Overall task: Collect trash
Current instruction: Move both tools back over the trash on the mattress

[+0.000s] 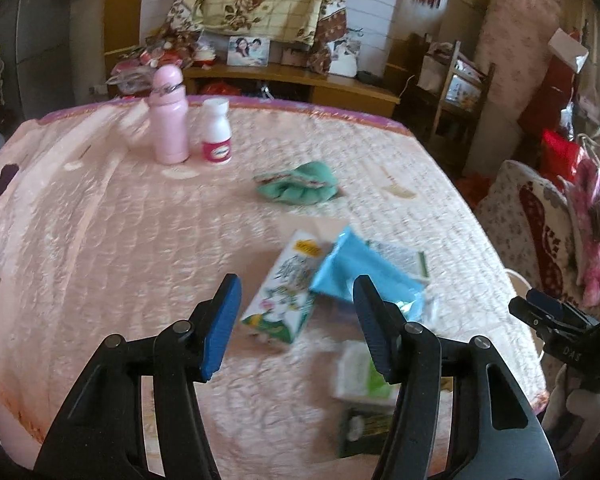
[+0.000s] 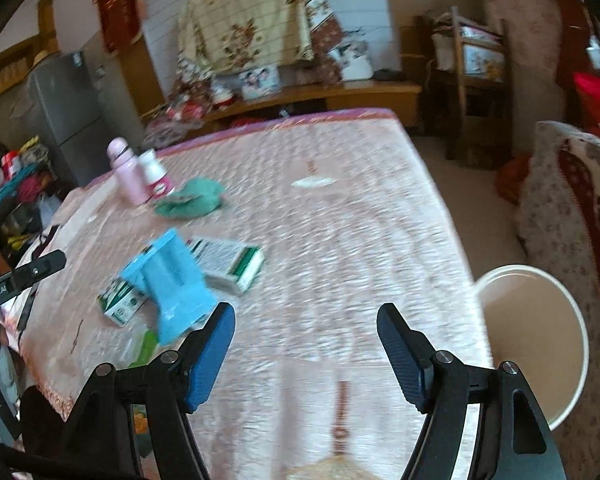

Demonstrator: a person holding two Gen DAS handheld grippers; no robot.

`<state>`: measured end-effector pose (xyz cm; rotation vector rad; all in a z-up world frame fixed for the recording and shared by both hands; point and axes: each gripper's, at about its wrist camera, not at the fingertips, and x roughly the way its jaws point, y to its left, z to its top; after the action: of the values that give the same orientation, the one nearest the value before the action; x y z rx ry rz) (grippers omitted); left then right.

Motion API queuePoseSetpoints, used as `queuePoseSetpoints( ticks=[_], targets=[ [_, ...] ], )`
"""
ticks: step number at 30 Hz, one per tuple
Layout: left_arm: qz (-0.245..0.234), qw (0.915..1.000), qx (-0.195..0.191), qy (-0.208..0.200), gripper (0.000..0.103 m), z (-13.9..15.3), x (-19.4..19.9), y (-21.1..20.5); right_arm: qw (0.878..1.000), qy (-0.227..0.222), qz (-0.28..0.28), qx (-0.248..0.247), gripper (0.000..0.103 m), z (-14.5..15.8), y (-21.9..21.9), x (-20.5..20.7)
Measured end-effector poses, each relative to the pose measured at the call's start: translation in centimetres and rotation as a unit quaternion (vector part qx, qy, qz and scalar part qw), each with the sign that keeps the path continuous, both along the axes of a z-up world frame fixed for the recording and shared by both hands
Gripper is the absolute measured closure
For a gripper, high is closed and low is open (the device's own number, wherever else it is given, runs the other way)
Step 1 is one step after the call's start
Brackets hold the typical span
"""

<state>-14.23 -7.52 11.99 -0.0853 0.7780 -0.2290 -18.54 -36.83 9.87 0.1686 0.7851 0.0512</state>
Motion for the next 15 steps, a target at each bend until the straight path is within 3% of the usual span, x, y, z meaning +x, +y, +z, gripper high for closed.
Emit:
queuePoseSetpoints(
  ticks=[9,15],
  targets=[
    [-0.022,0.9986,0.005,0.047,0.046,-3.6,1.6,0.9,0.997,0.040,0.061,0.026,0.032,-2.2,4.0,1.5],
    [-0.053,0.9974,0.012,0.047,0.045,-4.9,3.4,-0.6,0.994,0.061,0.087,0.034,0.032,-3.7,5.9,1.5]
  ],
)
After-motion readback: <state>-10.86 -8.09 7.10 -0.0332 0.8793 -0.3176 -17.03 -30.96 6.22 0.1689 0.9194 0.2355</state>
